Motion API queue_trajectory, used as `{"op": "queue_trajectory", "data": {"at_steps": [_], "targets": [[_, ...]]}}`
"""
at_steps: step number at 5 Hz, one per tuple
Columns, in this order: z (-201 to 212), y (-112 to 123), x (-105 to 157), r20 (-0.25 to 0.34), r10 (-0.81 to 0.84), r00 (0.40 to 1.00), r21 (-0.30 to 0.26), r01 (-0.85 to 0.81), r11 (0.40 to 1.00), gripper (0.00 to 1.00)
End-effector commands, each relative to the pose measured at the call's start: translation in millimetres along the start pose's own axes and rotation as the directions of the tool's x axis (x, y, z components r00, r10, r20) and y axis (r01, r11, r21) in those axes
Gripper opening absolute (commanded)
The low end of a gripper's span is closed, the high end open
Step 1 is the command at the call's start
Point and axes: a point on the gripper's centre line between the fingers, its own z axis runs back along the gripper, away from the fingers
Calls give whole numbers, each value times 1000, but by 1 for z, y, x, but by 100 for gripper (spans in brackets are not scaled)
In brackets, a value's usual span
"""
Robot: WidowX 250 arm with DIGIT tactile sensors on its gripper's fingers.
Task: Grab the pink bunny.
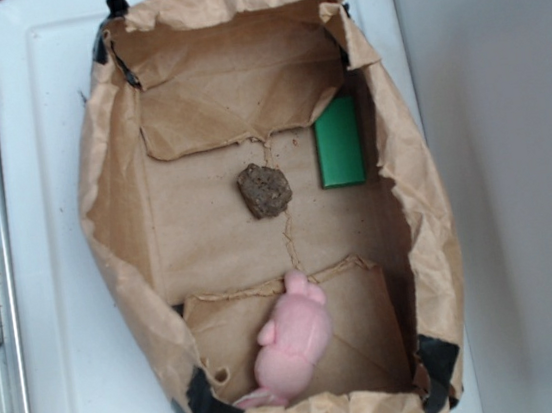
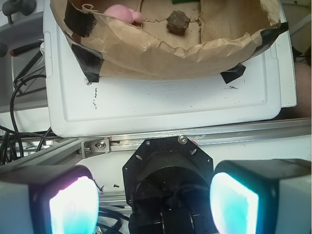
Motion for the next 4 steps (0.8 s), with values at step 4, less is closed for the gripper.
{"op": "queue_trajectory", "data": {"at_steps": [4], "targets": [[-18,11,74,29,150,988,-36,-149,988,100]]}}
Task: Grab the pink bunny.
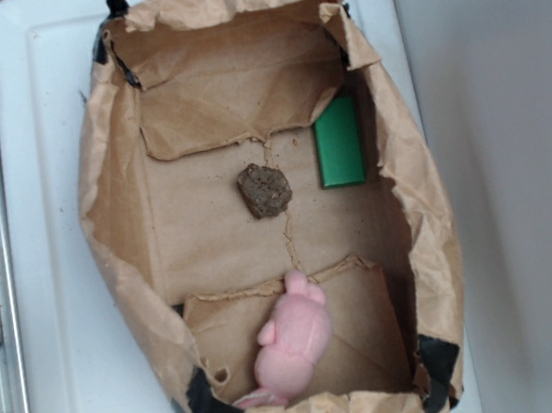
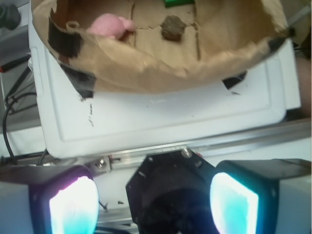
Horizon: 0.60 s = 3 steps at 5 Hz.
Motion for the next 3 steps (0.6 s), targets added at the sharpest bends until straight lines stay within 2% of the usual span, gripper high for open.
{"op": "queue_trajectory", "data": {"at_steps": [1,2,3], "targets": [[-2,10,78,94,77,993,-70,-71,995,100],[-22,19,127,88,148,985,-61,-143,988,100],[-42,27,159,78,166,983,-13,-166,986,100]]}}
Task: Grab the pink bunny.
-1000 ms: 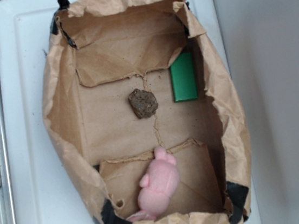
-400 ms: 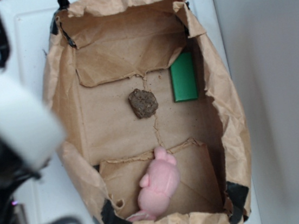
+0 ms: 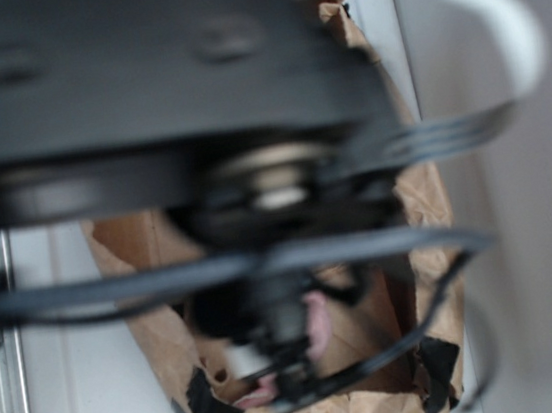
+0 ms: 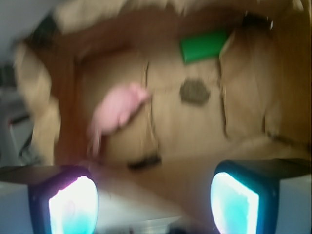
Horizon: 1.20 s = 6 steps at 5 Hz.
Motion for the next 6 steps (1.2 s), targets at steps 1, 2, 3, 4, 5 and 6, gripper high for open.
{"op": "queue_trajectory", "data": {"at_steps": [1,2,3,4,5,6], "targets": [[-16,21,56,143,210,967,9,-214,977,100],[-33,18,50,158,279,947,-24,-278,960,100],[-51,11,35,142,351,926,-65,-345,936,100],[-65,-1,24,104,278,955,-27,-277,961,100],[-67,-15,7,44,236,971,-41,-234,971,100],[-69,-28,-2,46,215,976,-104,-209,972,100]]}}
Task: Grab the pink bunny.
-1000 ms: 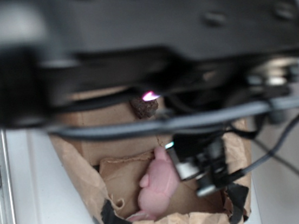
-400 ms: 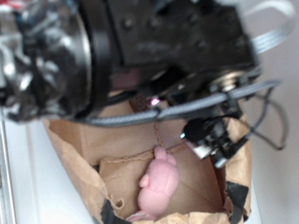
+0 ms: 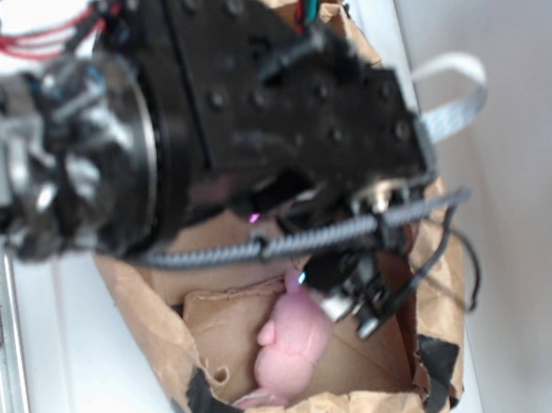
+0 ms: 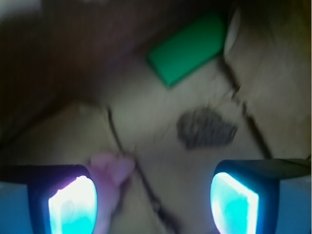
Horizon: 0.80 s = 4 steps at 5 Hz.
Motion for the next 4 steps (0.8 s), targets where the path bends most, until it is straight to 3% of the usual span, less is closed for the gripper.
{"op": "queue_trajectory", "data": {"at_steps": [1,2,4], "targets": [[18,-23,-21,76,-30,997,-195,44,980,100],[14,-30,-25,132,29,991,-236,3,972,100],[5,-40,-23,108,20,994,-252,8,968,100]]}}
